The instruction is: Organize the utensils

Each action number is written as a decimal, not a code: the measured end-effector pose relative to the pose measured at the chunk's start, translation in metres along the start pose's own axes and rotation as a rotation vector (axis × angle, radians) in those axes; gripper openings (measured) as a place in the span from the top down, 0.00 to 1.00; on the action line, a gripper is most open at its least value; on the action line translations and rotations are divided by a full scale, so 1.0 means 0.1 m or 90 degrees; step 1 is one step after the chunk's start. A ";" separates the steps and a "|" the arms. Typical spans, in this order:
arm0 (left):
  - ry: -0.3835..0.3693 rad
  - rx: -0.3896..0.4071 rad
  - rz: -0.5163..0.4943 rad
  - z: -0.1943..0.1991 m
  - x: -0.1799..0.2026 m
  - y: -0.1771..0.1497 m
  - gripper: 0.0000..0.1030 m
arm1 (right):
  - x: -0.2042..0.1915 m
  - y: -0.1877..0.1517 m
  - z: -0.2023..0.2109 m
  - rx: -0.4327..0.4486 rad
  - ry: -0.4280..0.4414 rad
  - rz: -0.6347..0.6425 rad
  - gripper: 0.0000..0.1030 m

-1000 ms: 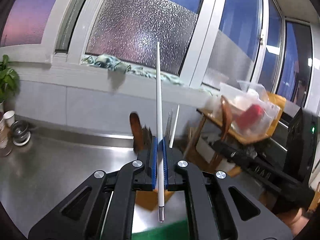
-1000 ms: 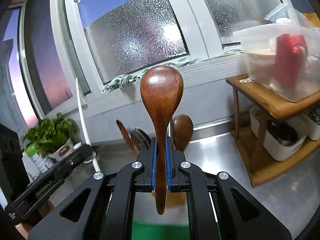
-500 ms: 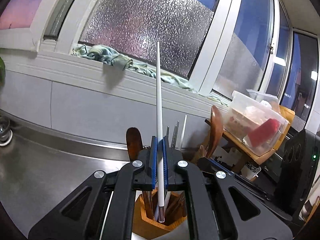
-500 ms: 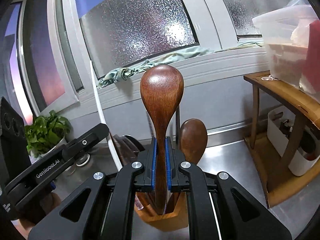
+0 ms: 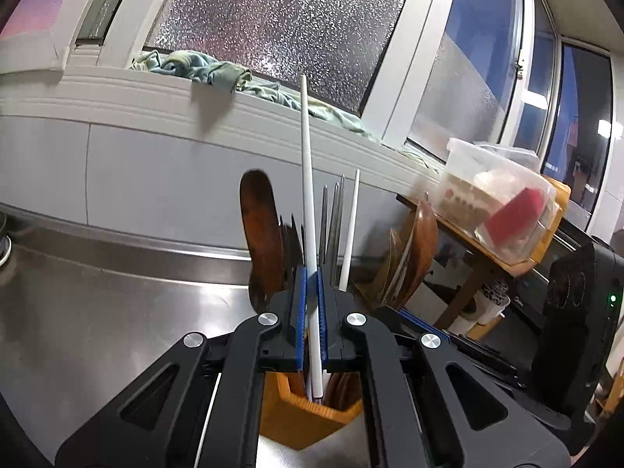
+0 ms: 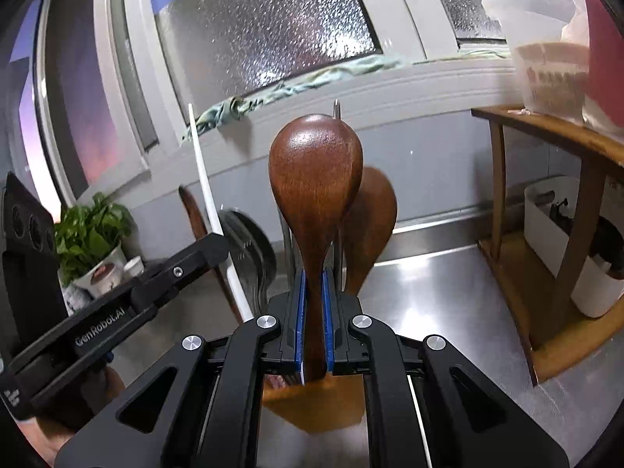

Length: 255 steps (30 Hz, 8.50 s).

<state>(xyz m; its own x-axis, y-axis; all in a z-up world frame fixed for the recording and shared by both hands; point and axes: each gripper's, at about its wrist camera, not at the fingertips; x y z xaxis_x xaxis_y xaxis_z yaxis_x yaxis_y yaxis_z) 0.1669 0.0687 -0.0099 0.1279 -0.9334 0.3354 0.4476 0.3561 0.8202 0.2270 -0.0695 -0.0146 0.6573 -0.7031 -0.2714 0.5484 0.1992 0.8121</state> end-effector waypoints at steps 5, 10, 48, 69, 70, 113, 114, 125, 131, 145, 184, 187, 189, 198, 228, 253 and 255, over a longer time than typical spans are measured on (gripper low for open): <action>-0.030 0.001 0.001 0.04 -0.08 -0.04 0.96 | 0.01 -0.04 0.01 -0.014 0.006 0.005 0.92; -0.051 0.003 -0.011 0.07 -0.12 -0.05 0.95 | 0.04 -0.05 0.04 -0.023 0.018 -0.006 0.92; 0.059 -0.125 0.039 0.82 -0.28 -0.58 0.08 | 0.28 -0.48 0.70 -0.135 -0.047 -0.031 0.05; 0.107 -0.224 0.026 1.56 0.22 -0.71 0.08 | -0.03 -0.65 1.44 -0.267 -0.113 -0.005 0.04; 0.105 -0.227 0.026 1.58 0.23 -0.72 0.08 | -0.07 -0.65 1.46 -0.266 -0.117 0.004 0.04; 0.110 -0.267 0.007 1.77 0.32 -0.68 0.08 | -0.47 -0.65 1.74 -0.240 -0.101 0.032 0.04; 0.111 -0.268 0.007 1.77 0.32 -0.68 0.08 | -0.47 -0.65 1.74 -0.241 -0.100 0.031 0.04; 0.110 -0.268 0.005 1.78 0.34 -0.68 0.08 | -0.48 -0.66 1.74 -0.241 -0.099 0.026 0.04; 0.111 -0.269 0.004 1.78 0.34 -0.68 0.08 | -0.48 -0.66 1.74 -0.242 -0.098 0.025 0.04; 0.110 -0.271 0.004 1.76 0.33 -0.67 0.08 | -0.49 -0.65 1.75 -0.242 -0.096 0.021 0.04; 0.114 -0.279 0.009 1.76 0.31 -0.64 0.08 | -0.52 -0.61 1.73 -0.246 -0.097 0.023 0.04; 0.114 -0.280 0.010 1.76 0.31 -0.64 0.08 | -0.51 -0.61 1.73 -0.246 -0.097 0.023 0.04; 0.114 -0.280 0.008 1.75 0.32 -0.64 0.08 | -0.50 -0.61 1.73 -0.247 -0.098 0.022 0.04; 0.114 -0.282 0.010 1.74 0.32 -0.65 0.08 | -0.50 -0.60 1.73 -0.247 -0.097 0.022 0.04; 0.131 -0.281 0.018 1.76 0.31 -0.64 0.08 | -0.50 -0.64 1.72 -0.252 -0.100 0.020 0.04; 0.131 -0.283 0.009 1.75 0.33 -0.64 0.08 | -0.49 -0.65 1.69 -0.255 -0.109 0.020 0.04; 0.127 -0.287 0.015 1.75 0.32 -0.64 0.08 | -0.49 -0.64 1.69 -0.256 -0.109 0.022 0.04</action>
<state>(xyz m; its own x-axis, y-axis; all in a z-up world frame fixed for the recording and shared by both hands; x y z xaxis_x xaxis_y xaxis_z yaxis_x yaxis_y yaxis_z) -0.0124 0.0239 0.0292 0.2889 -0.9317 0.2201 0.7752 0.3625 0.5173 0.0723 -0.1630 0.0340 0.6022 -0.7875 -0.1308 0.7074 0.4505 0.5446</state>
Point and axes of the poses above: each gripper's, at about its wrist camera, not at the fingertips, and z roughly against the way its jaws point, x to its right, y to its top, and after that the axes turned 8 degrees about -x, right-handed
